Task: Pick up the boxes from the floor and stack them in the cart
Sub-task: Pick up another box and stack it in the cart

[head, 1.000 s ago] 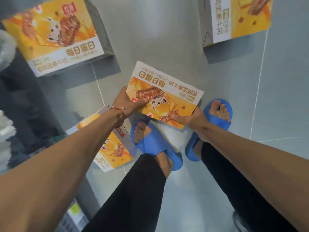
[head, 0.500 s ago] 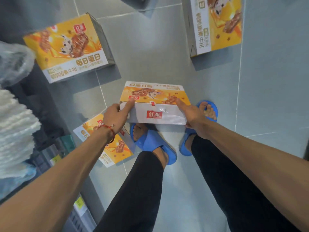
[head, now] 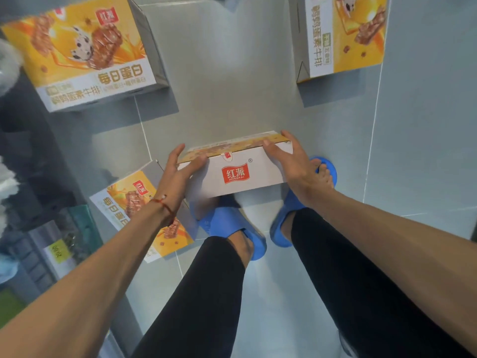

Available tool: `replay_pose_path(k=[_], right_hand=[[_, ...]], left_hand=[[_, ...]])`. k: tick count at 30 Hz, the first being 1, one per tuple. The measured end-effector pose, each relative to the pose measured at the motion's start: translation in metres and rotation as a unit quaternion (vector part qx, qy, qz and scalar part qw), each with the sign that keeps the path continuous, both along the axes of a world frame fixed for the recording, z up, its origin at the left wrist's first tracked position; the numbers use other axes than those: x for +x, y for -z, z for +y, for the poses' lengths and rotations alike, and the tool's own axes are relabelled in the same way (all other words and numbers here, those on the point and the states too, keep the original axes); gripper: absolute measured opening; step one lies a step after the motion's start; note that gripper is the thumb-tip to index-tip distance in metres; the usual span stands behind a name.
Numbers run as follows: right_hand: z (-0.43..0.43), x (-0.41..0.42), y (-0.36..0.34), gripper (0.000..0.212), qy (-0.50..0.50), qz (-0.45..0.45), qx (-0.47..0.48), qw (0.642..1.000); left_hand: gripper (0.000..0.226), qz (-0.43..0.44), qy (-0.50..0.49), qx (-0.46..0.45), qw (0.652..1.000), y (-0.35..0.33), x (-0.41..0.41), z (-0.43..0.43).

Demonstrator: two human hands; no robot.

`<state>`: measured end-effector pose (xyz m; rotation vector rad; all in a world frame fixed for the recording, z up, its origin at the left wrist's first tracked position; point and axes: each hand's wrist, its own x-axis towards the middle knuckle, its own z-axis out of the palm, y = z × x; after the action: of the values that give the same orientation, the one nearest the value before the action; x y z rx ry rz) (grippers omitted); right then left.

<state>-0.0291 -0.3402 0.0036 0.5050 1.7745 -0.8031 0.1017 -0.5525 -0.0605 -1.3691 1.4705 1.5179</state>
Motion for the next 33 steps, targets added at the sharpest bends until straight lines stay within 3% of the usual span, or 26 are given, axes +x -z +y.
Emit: replay_pose_path(k=[5,12,23,27,33], right_hand=[[0.0,0.002,-0.004,0.063,0.029,0.012,0.02,0.999],[0.03,0.009,-0.054,0.07,0.083,0.038,-0.008,0.996],[0.081,-0.009,-0.286,0.051,0.012,0.158,-0.015,0.987],[0.102,-0.004,-0.363,0.045,0.055,0.171,-0.028,0.983],[0.115,0.011,-0.451,0.057,0.152,0.151,-0.05,0.976]], left_hand=[[0.053,-0.01,-0.076,-0.026,0.997,-0.014,-0.009,0.015],[0.057,0.022,-0.089,-0.031,0.995,-0.112,-0.015,0.033],[0.055,0.057,-0.092,-0.059,0.992,-0.355,-0.029,0.099],[0.053,0.09,-0.058,-0.091,0.99,-0.433,-0.036,0.117],[0.052,0.144,0.012,-0.166,0.975,-0.525,-0.049,0.12]])
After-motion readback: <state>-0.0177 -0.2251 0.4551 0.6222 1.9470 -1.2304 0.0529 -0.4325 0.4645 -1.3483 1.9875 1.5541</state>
